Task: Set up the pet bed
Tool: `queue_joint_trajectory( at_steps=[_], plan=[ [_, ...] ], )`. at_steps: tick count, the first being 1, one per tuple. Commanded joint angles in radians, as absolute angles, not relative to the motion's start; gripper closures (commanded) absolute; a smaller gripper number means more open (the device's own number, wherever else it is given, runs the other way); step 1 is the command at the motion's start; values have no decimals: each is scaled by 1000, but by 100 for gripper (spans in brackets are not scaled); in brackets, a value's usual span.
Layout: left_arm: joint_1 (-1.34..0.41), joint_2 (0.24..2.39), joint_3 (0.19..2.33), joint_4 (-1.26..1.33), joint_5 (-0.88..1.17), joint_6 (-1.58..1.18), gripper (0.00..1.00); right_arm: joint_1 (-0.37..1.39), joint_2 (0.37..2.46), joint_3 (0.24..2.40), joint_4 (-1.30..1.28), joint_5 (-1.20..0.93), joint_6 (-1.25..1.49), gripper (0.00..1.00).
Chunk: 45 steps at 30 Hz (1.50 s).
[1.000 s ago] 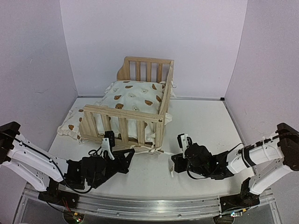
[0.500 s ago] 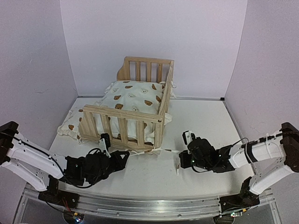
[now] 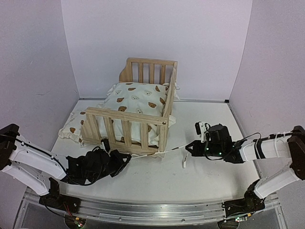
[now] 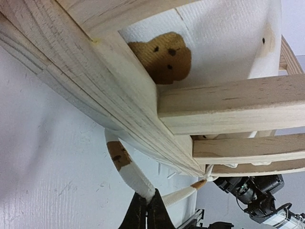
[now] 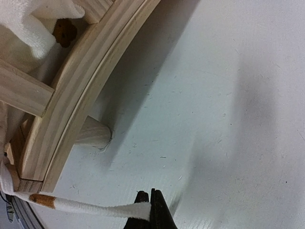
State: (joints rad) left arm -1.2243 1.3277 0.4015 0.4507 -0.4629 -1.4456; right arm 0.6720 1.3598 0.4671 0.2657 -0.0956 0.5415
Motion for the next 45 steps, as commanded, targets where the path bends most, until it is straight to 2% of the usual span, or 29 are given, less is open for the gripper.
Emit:
queue_joint_trajectory(
  at_steps=[1, 4, 5, 6, 7, 9, 10, 11, 15, 17, 20, 24, 28, 29, 31, 34, 37, 40, 42, 45],
  plan=[
    [-1180, 1324, 328, 226, -600, -1483, 100, 474, 1320, 448, 234, 138, 563, 100],
    [-1178, 1311, 334, 201, -601, -1429, 100, 463, 1304, 489, 135, 156, 534, 99],
    [-1177, 1294, 347, 171, -585, -1390, 96, 463, 1292, 516, 64, 176, 523, 70],
    [-1179, 1273, 369, 103, -576, -1366, 74, 465, 1268, 538, -24, 209, 522, 45],
    [-1193, 1248, 390, 70, -574, -1321, 51, 465, 1232, 549, -85, 248, 525, 27],
    [-1252, 1184, 408, 48, -602, -1223, 26, 465, 1144, 557, -170, 325, 516, 4],
    [-1293, 1158, 421, 26, -620, -1175, 17, 466, 1104, 575, -207, 346, 491, 2],
    [-1314, 1136, 437, 18, -614, -1108, 13, 465, 1079, 603, -247, 345, 455, 2],
    [-1412, 1055, 530, 23, -525, -730, 12, 466, 1058, 746, -308, 74, 309, 2],
    [-1417, 1036, 602, 22, -375, -545, 12, 467, 1085, 824, -320, -97, 272, 2],
    [-1413, 1080, 823, -158, -277, -337, 12, 477, 1128, 912, -333, -314, 234, 2],
    [-1336, 1139, 1122, -362, -261, -135, 10, 519, 1173, 1029, -345, -372, 303, 2],
    [-1083, 1179, 1390, -505, -138, -113, 1, 638, 1221, 1157, -353, -267, 421, 2],
    [-1009, 1203, 1488, -560, -132, -131, 1, 670, 1242, 1199, -377, -228, 434, 2],
    [-837, 1276, 1620, -663, 3, -149, 0, 718, 1283, 1282, -413, -173, 462, 2],
    [-628, 1350, 1726, -751, 97, -175, 1, 742, 1354, 1382, -475, -106, 485, 2],
    [-440, 1397, 1736, -762, 195, -220, 3, 747, 1440, 1513, -595, 30, 525, 2],
    [-302, 1432, 1674, -757, 230, -285, 6, 749, 1575, 1732, -783, 136, 518, 2],
    [-259, 1446, 1608, -741, 245, -304, 10, 751, 1675, 1870, -902, 161, 496, 2],
    [-253, 1416, 1490, -686, 267, -318, 10, 763, 1790, 2052, -1034, 230, 463, 2]
  ],
)
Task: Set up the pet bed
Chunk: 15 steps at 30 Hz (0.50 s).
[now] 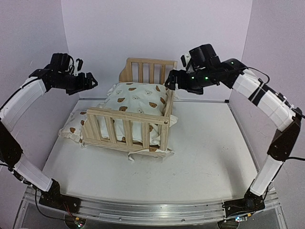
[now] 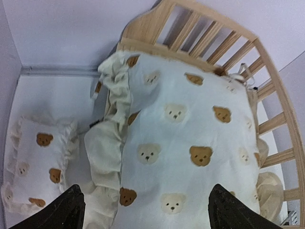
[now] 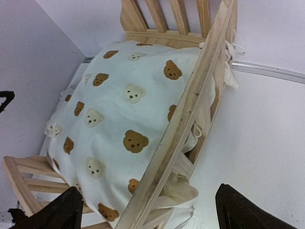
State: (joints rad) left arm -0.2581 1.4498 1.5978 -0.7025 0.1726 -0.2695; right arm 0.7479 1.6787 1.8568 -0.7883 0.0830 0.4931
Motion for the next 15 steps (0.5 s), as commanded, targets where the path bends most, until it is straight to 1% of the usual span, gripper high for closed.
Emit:
queue_joint_trajectory(
  at_steps=[1, 5, 6, 8, 9, 11, 15],
  plan=[
    [-251, 1399, 1451, -671, 269, -319, 10, 764, 1817, 2088, -1056, 241, 456, 3],
    [-250, 1329, 1318, -635, 288, -323, 9, 767, 1920, 2225, -1139, 240, 435, 13],
    [-250, 1314, 1289, -631, 301, -324, 9, 767, 1936, 2244, -1143, 238, 432, 18],
    [-250, 1284, 1237, -622, 321, -327, 10, 767, 1969, 2284, -1158, 251, 429, 34],
    [-250, 1265, 1211, -614, 333, -331, 10, 767, 1984, 2303, -1168, 259, 423, 37],
    [-250, 1235, 1168, -602, 365, -341, 10, 767, 2008, 2326, -1179, 270, 412, 38],
    [-263, 1199, 1115, -572, 499, -366, 12, 757, 2023, 2325, -1188, 284, 384, 50]
  ],
)
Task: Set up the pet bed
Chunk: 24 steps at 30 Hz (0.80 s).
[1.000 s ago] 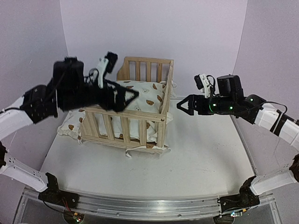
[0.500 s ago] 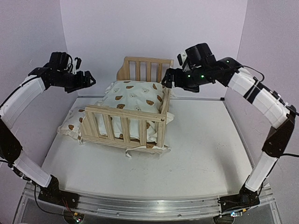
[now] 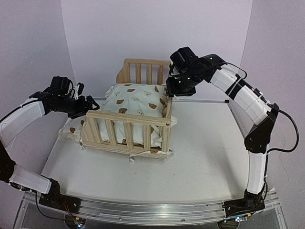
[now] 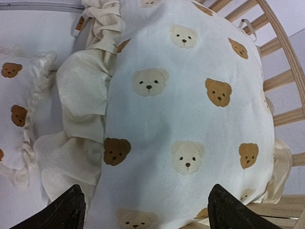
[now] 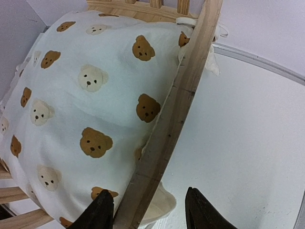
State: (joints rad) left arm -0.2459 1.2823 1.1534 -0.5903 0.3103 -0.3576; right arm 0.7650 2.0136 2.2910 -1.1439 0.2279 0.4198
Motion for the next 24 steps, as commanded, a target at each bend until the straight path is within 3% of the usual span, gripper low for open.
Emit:
queue_joint_trajectory(
  at_steps=[1, 3, 7, 12, 15, 18, 20, 24],
  plan=[
    [-277, 1182, 1097, -550, 510, -385, 12, 745, 2021, 2316, -1188, 279, 378, 53],
    [-322, 1155, 1057, -493, 538, -426, 10, 702, 2015, 2304, -1194, 260, 357, 64],
    [-491, 1199, 1027, -369, 594, -510, 11, 593, 1968, 2215, -1160, 244, 228, 73],
    [-637, 1236, 1067, -246, 560, -557, 9, 402, 1922, 2101, -1073, 172, -27, 92],
    [-644, 1229, 1077, -229, 538, -546, 7, 285, 1935, 2099, -1010, 33, -111, 94],
    [-644, 1187, 1051, -231, 476, -526, 4, 220, 1967, 2160, -1008, -87, -105, 83],
    [-644, 1154, 995, -228, 457, -531, 3, 219, 1964, 2192, -1013, -104, -76, 67],
    [-715, 1112, 833, -143, 460, -551, 16, 219, 1905, 2227, -1049, -38, 42, 35]
  ],
)
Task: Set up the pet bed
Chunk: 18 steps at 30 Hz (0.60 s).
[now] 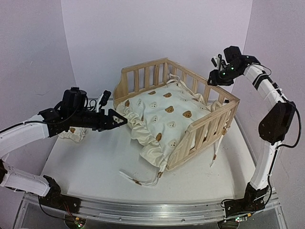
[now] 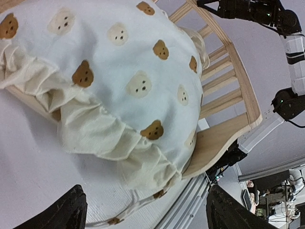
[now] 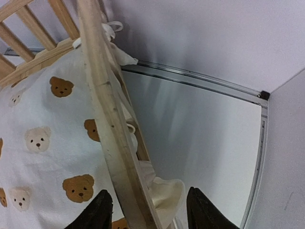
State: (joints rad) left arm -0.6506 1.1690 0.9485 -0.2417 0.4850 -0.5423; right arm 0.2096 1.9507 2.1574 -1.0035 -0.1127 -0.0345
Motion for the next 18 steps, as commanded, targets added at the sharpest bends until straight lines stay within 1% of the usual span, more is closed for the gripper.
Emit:
queue_joint_trajectory(
  at_steps=[1, 2, 4, 5, 6, 9, 12, 16, 18],
  plan=[
    [-755, 1091, 772, -91, 456, -549, 18, 219, 1887, 2237, -1067, -18, 63, 29],
    [-795, 1079, 726, -28, 458, -551, 20, 219, 1861, 2243, -1086, -10, 74, 23],
    [-867, 1074, 626, 151, 442, -568, 30, 221, 1816, 2239, -1109, -2, 95, 17],
    [-903, 1090, 594, 217, 420, -573, 33, 226, 1785, 2229, -1114, 0, 102, 15],
    [-935, 1117, 571, 284, 406, -570, 35, 237, 1753, 2214, -1116, 0, 103, 11],
    [-1026, 1226, 571, 403, 338, -510, 42, 292, 1640, 2133, -1087, -44, 108, 5],
    [-1066, 1351, 583, 490, 310, -439, 49, 362, 1516, 1988, -1013, -175, 126, 4],
    [-1094, 1497, 585, 655, 313, -406, 62, 426, 1315, 1688, -831, -409, 178, 3],
    [-1111, 1558, 610, 681, 317, -376, 65, 439, 1215, 1538, -751, -519, 210, 3]
  ],
)
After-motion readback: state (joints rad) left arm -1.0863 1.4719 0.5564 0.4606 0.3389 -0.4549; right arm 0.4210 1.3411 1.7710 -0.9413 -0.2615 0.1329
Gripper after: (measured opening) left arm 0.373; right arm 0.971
